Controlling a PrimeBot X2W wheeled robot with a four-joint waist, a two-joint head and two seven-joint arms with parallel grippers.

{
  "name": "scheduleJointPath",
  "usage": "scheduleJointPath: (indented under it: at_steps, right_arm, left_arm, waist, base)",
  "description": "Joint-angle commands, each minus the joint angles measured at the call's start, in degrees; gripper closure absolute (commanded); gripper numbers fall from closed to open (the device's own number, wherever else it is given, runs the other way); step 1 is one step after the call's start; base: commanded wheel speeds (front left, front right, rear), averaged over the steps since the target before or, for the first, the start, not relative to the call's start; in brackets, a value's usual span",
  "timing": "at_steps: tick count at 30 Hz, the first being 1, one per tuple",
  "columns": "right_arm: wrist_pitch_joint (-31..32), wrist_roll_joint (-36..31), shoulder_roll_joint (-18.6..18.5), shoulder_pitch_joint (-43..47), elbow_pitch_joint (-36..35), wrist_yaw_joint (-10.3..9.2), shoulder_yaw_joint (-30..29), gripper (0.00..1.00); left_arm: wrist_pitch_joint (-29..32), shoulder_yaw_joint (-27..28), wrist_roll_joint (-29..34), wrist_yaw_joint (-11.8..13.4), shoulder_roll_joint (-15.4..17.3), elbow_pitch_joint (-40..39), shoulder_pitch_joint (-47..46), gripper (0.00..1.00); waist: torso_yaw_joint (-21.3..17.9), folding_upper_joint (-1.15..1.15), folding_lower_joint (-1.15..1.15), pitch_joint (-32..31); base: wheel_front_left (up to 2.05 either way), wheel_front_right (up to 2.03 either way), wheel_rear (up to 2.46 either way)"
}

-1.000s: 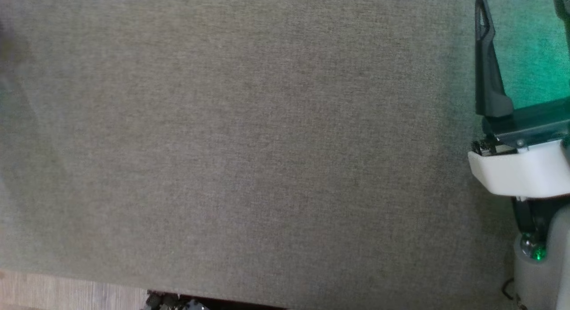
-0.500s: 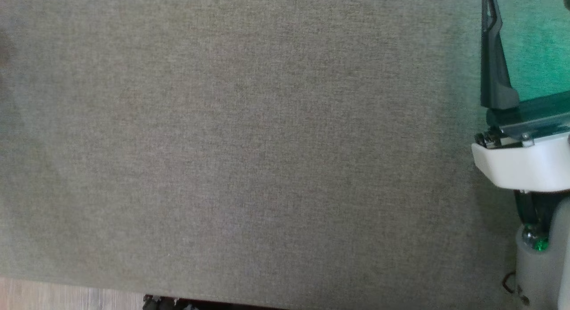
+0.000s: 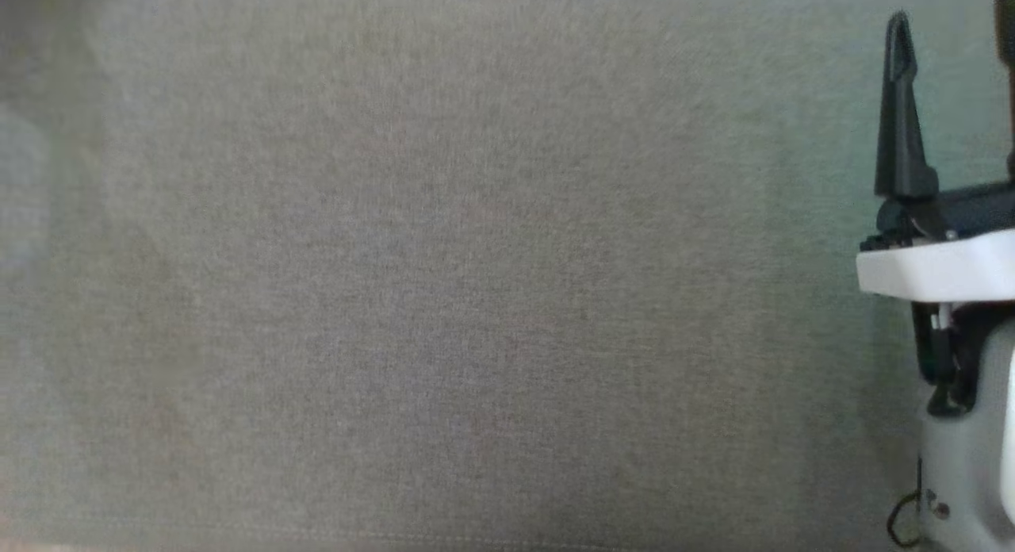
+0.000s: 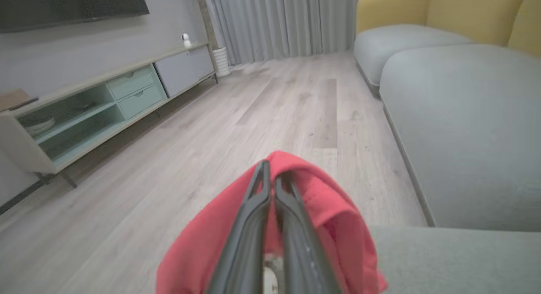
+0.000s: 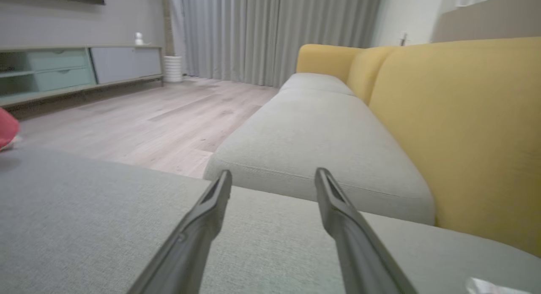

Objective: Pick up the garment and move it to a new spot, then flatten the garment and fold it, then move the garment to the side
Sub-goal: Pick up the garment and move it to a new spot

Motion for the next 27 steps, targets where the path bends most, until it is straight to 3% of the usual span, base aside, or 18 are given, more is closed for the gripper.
scheduleJointPath:
  at_steps: [1, 8, 13, 21, 27]
  right_arm:
    - [-1.2, 1.2, 0.7, 1.9, -0.6, -0.04, 0.5, 0.00]
    - [-4.3, 4.6, 0.7, 6.1, 5.0, -0.04, -1.9, 0.00]
    - [-6.0, 6.9, 0.7, 9.5, 8.0, -0.04, -3.1, 0.00]
    - [-8.3, 9.9, 0.7, 11.8, 10.5, -0.04, -3.3, 0.00]
    - [-9.5, 10.8, 0.7, 11.3, 12.2, -0.04, -2.2, 0.00]
  left_arm:
    - [0.2, 0.1, 0.7, -0.5, 3.8, -3.4, -2.8, 1.00]
    - [4.3, -4.6, 1.6, -0.9, 0.6, -15.3, -1.2, 1.00]
    - [9.1, -6.8, -0.4, 0.0, -4.2, -27.5, 1.0, 1.00]
    - [13.3, -9.3, -6.9, 5.5, -14.4, -44.7, 11.5, 1.00]
    - [9.2, -10.0, -10.0, 9.7, -17.4, -44.1, 27.9, 1.00]
  waist:
    - [-2.4, 0.00, 0.01, -7.4]
    - [-5.7, 0.00, 0.01, -16.2]
    - [-8.4, 0.00, 0.01, -21.3]
    - [-10.6, 0.00, 0.01, -22.8]
    - [-11.9, 0.00, 0.01, -20.2]
  base:
    - [0.00, 0.00, 0.00]
    - [0.00, 0.00, 0.00]
    - [0.00, 0.00, 0.00]
    - [0.00, 0.00, 0.00]
    - [0.00, 0.00, 0.00]
